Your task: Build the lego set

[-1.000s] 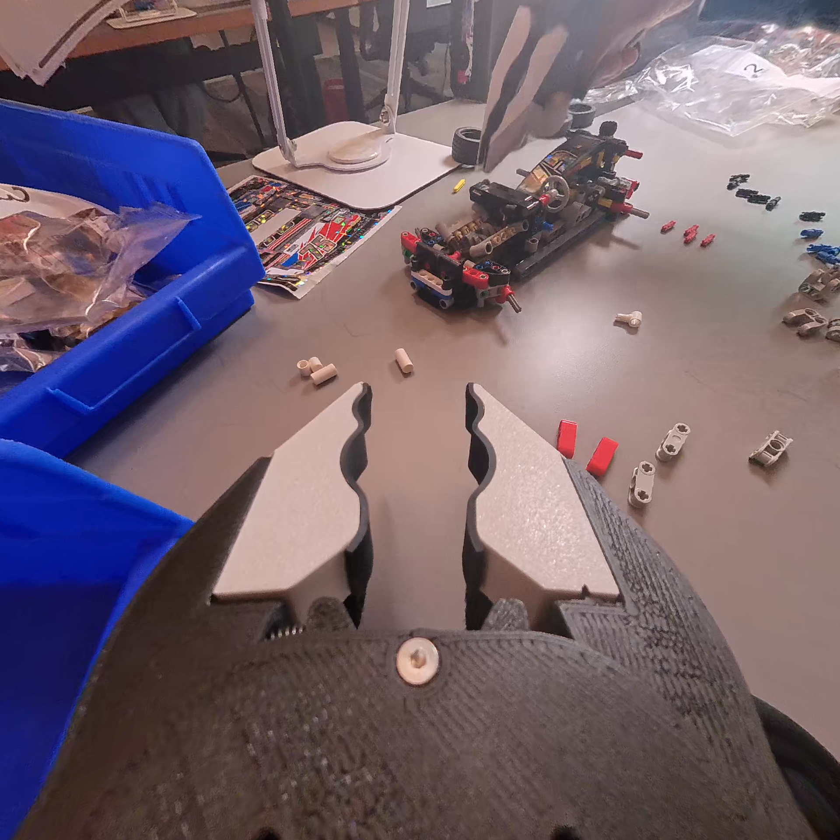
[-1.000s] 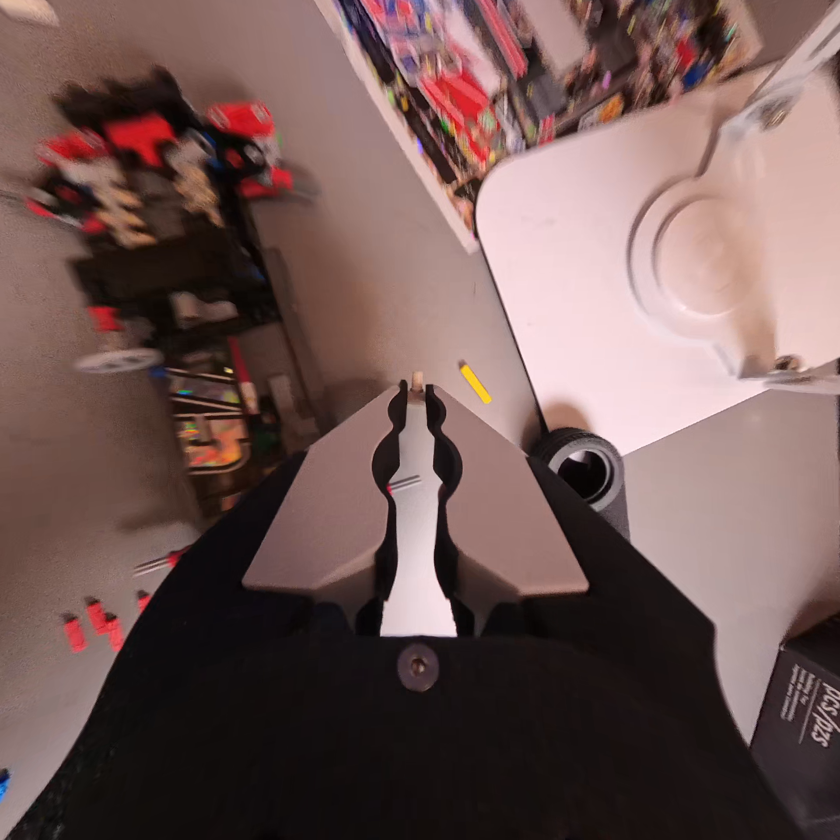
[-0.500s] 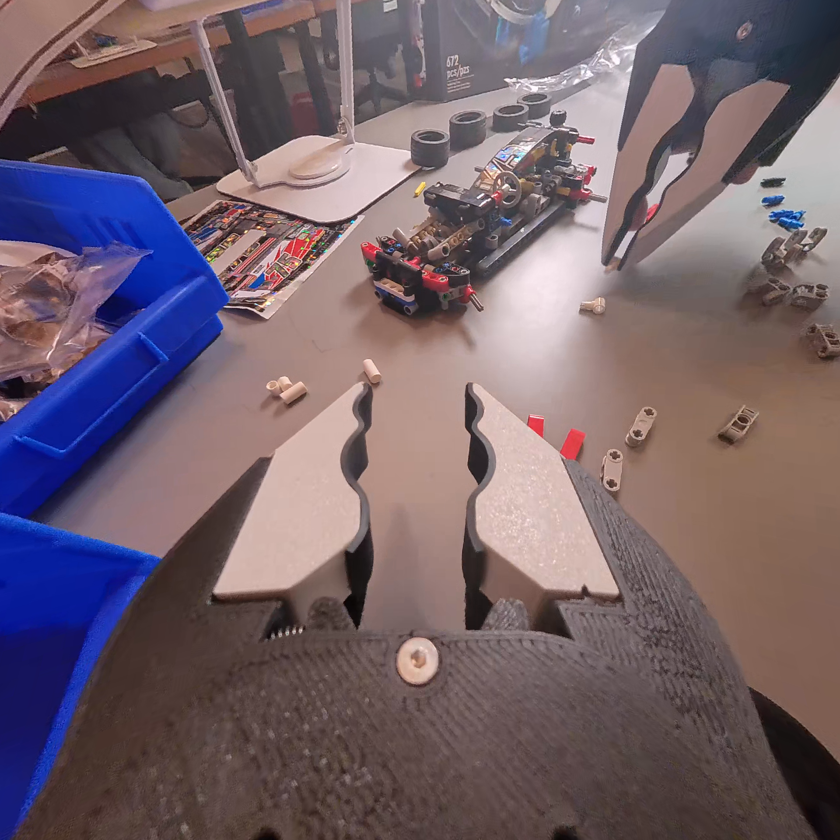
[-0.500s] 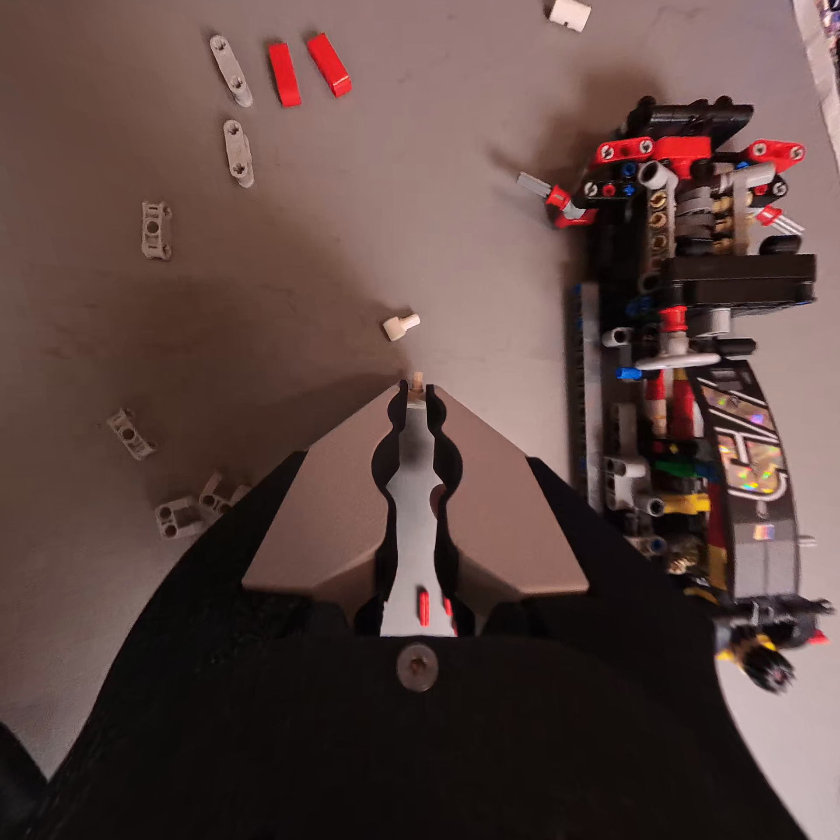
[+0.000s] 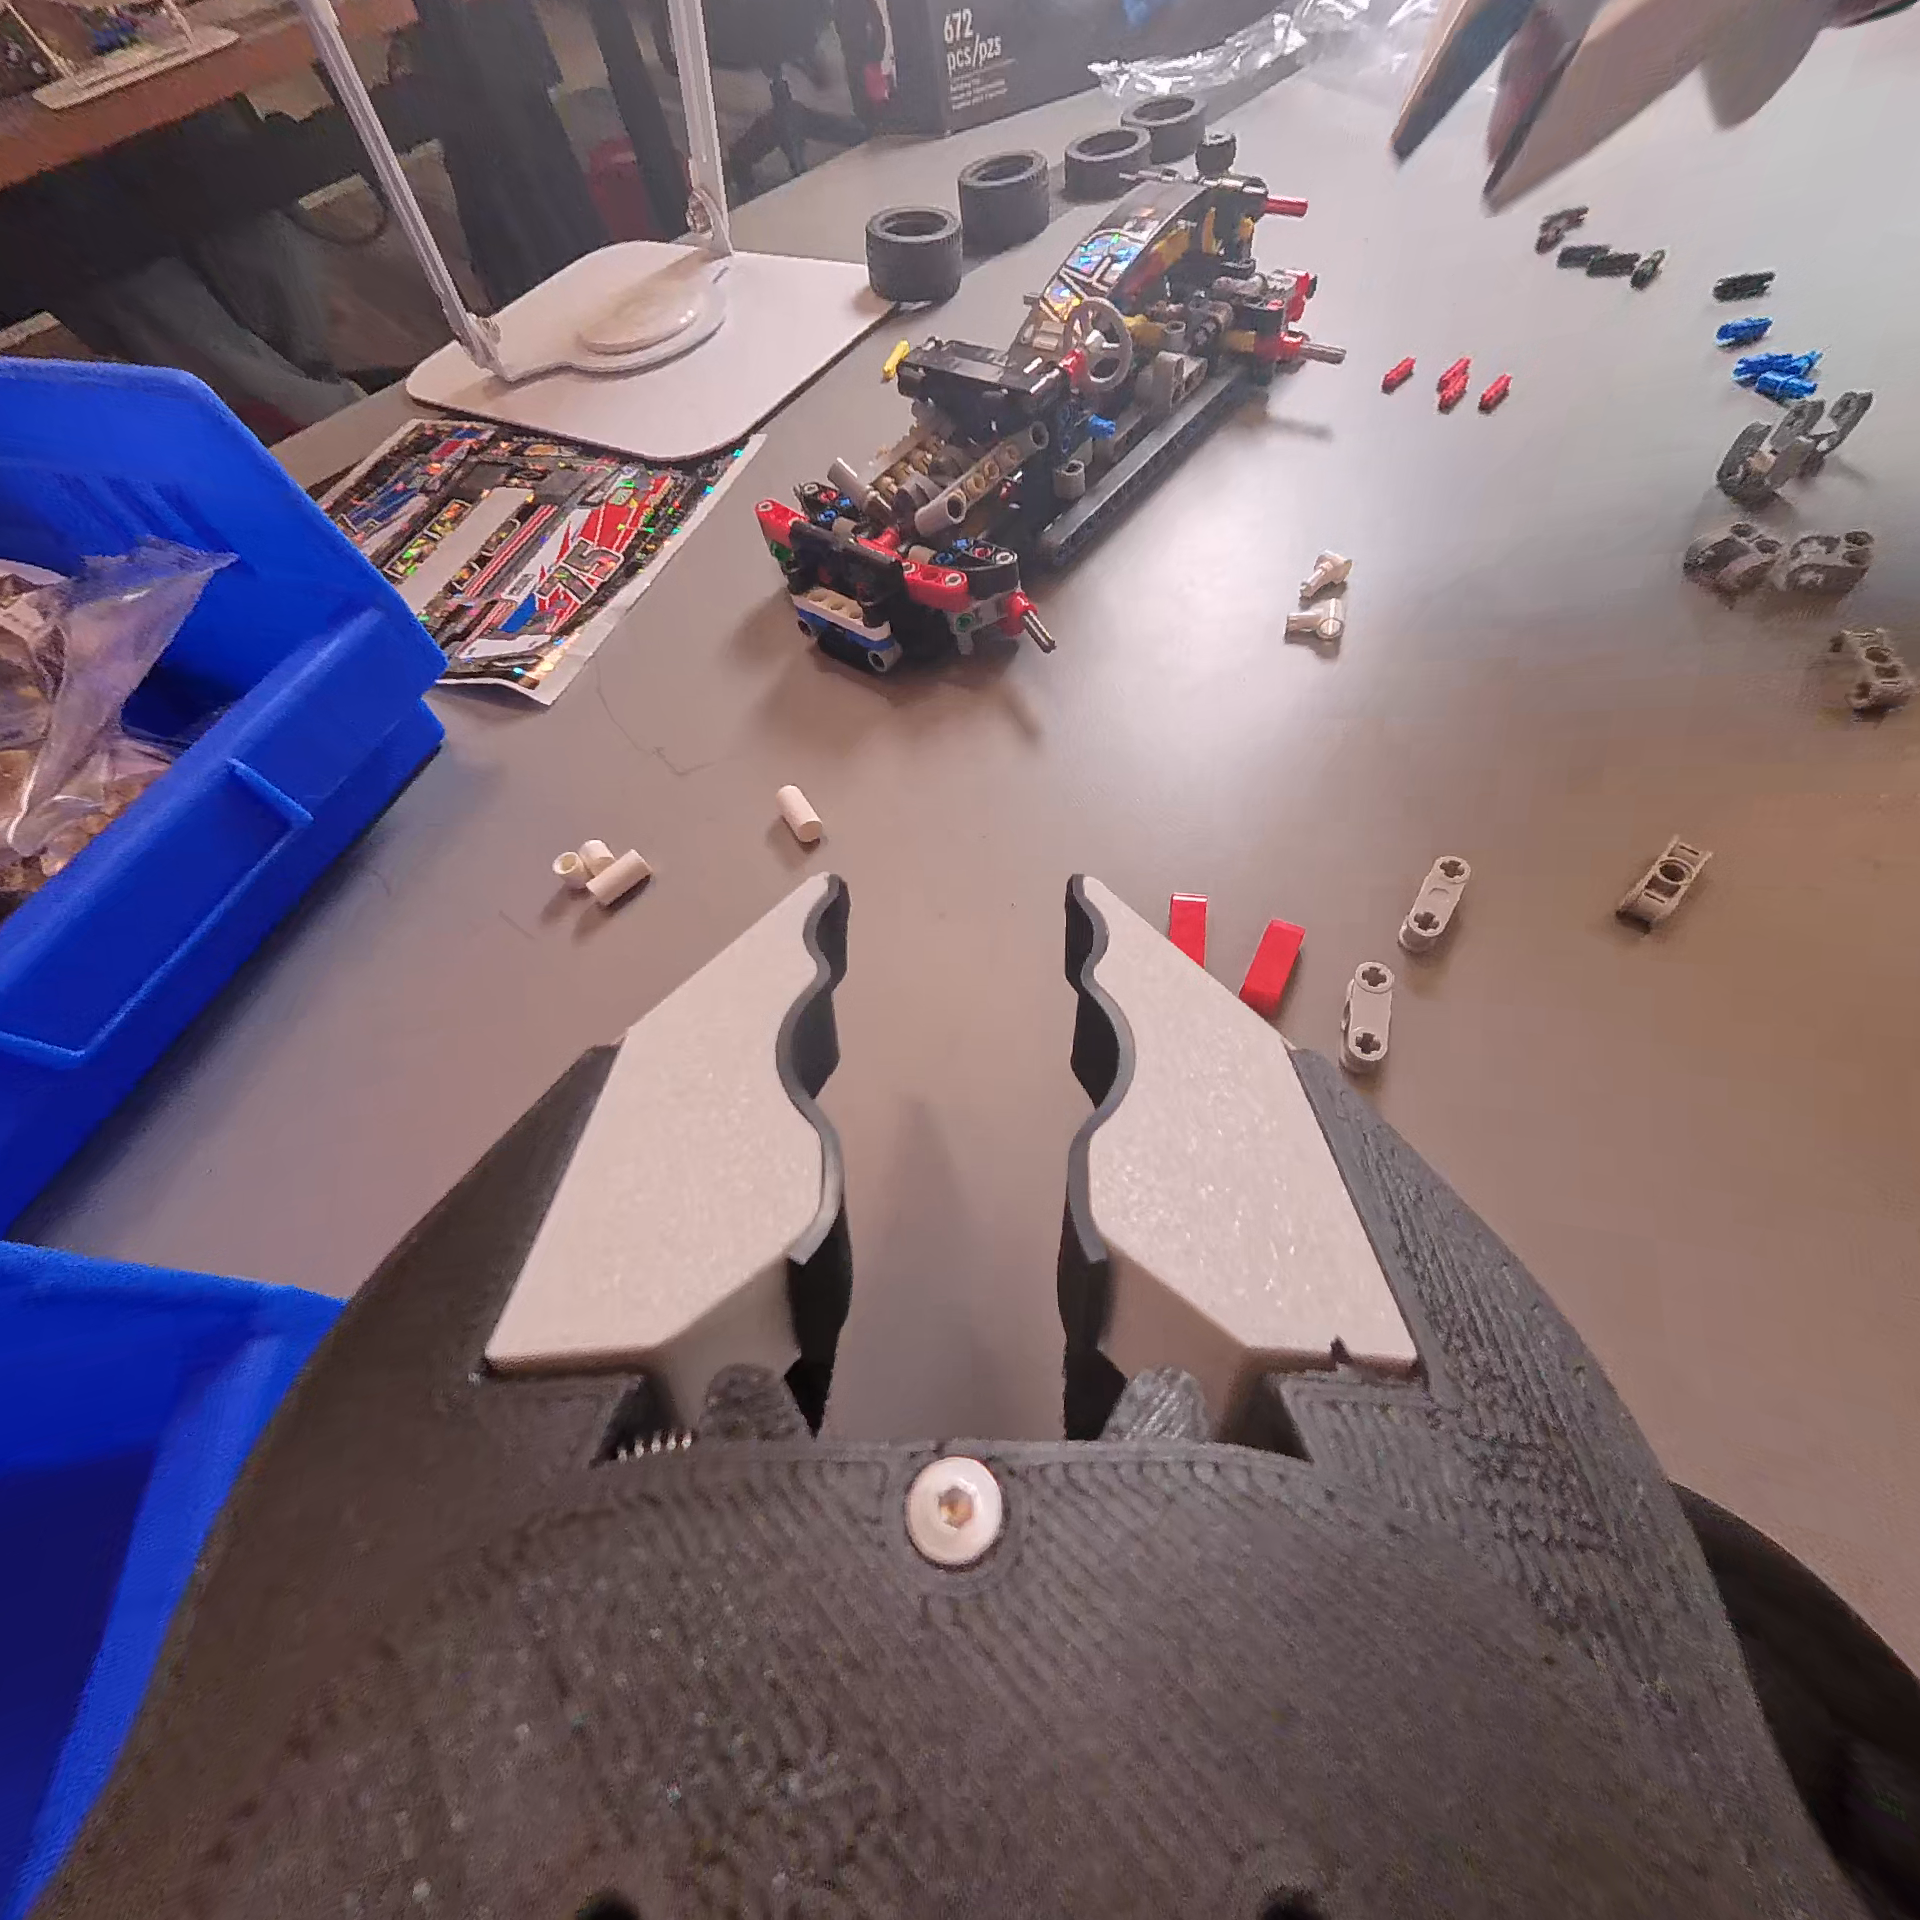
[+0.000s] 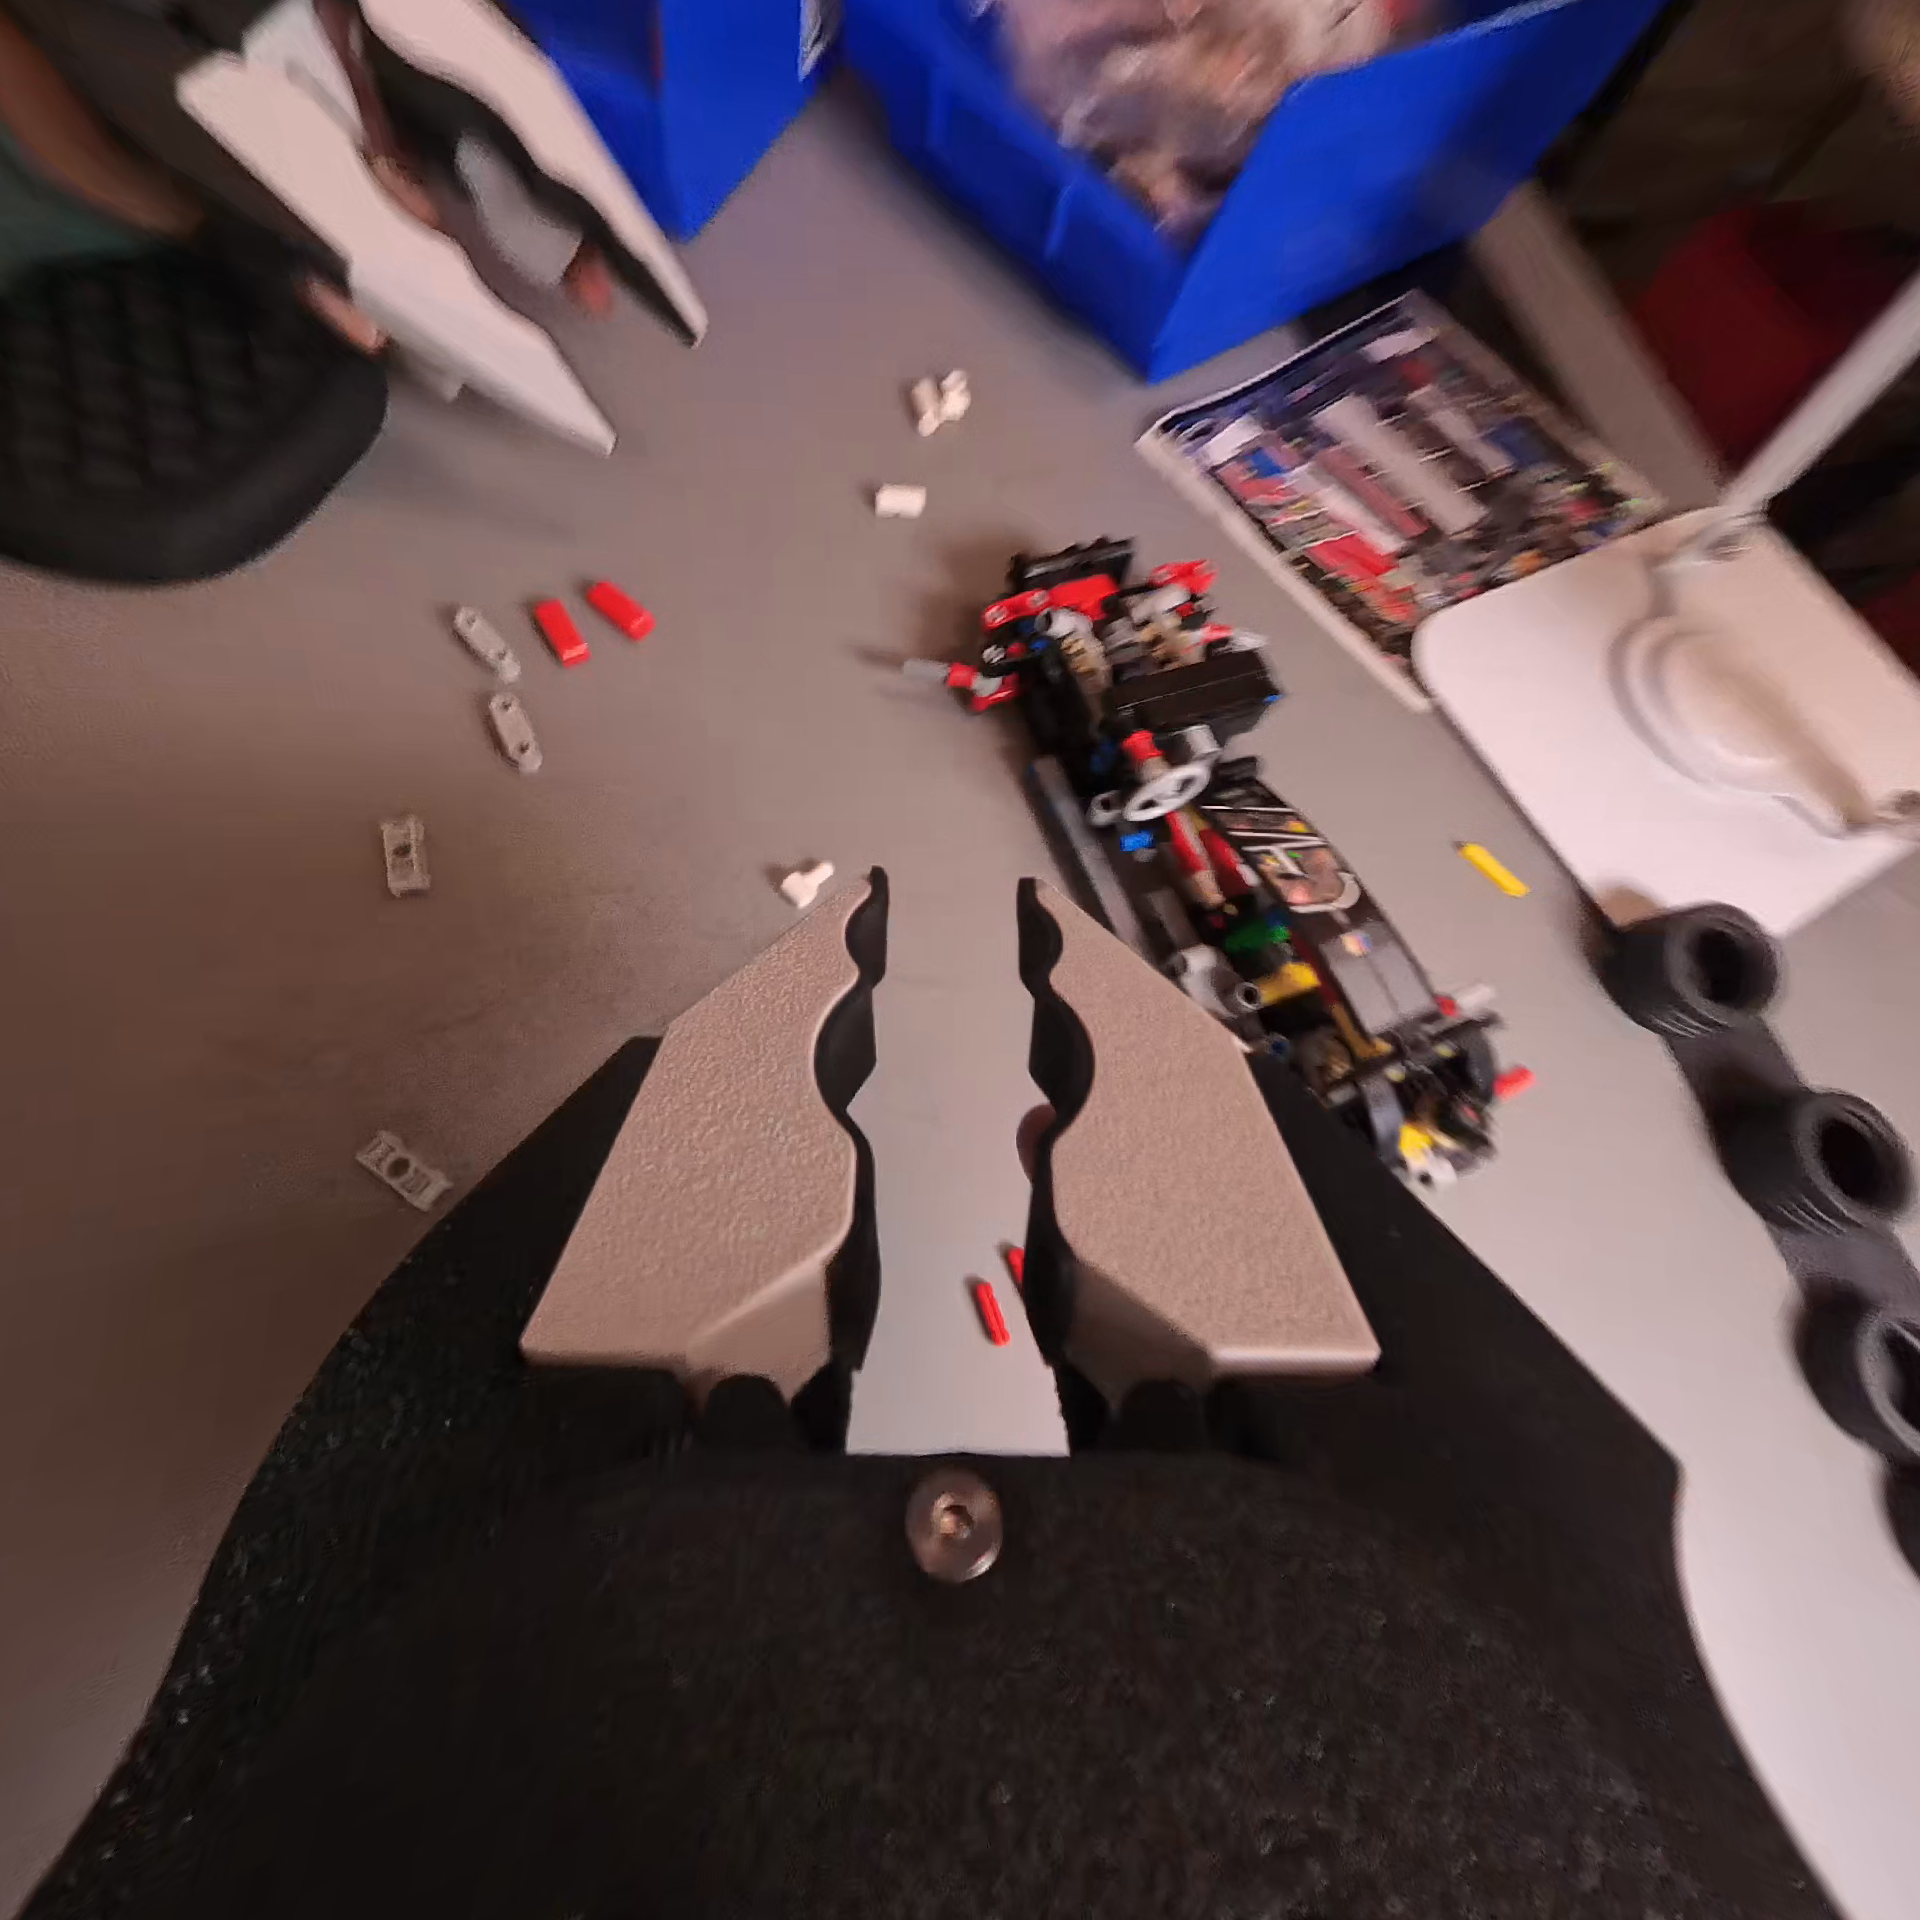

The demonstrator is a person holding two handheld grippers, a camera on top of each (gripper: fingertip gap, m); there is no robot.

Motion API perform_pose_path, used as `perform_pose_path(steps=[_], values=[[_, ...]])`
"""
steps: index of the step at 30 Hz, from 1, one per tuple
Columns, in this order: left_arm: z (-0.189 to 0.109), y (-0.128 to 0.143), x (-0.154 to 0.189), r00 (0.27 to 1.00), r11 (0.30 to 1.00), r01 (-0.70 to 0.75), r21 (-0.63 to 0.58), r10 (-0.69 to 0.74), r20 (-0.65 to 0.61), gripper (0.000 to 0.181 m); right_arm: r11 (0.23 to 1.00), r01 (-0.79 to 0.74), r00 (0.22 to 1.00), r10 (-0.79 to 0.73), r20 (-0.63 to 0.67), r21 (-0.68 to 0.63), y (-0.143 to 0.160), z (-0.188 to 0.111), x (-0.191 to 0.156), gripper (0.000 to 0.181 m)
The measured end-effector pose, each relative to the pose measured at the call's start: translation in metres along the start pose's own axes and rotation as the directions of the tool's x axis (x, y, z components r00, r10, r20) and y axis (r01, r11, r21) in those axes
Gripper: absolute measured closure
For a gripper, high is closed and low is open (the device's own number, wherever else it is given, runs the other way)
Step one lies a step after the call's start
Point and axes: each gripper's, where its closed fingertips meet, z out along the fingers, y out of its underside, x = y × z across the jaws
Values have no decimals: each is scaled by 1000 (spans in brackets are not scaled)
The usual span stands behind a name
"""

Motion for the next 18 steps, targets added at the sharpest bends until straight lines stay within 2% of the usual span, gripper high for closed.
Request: perform_pose_path(steps=[1,5,10,14,18], values=[[0,-1,1,1000,1000,-2,7,2,-3,141,998,-25,998,28,-59,62,-3,-13,3,158],[0,-4,6,999,999,-29,17,29,-14,142,958,-66,967,130,-218,280,-4,-52,-12,158],[-2,-18,11,997,993,-72,97,73,-8,142,847,66,879,200,-432,527,-5,-82,-21,158],[-7,-44,20,996,969,-80,235,87,-22,142,815,90,852,234,-468,572,-11,-102,-8,154],[-2,-70,27,995,932,67,356,-37,-91,141,771,-54,861,357,-361,635,-2,-103,-1,151]])
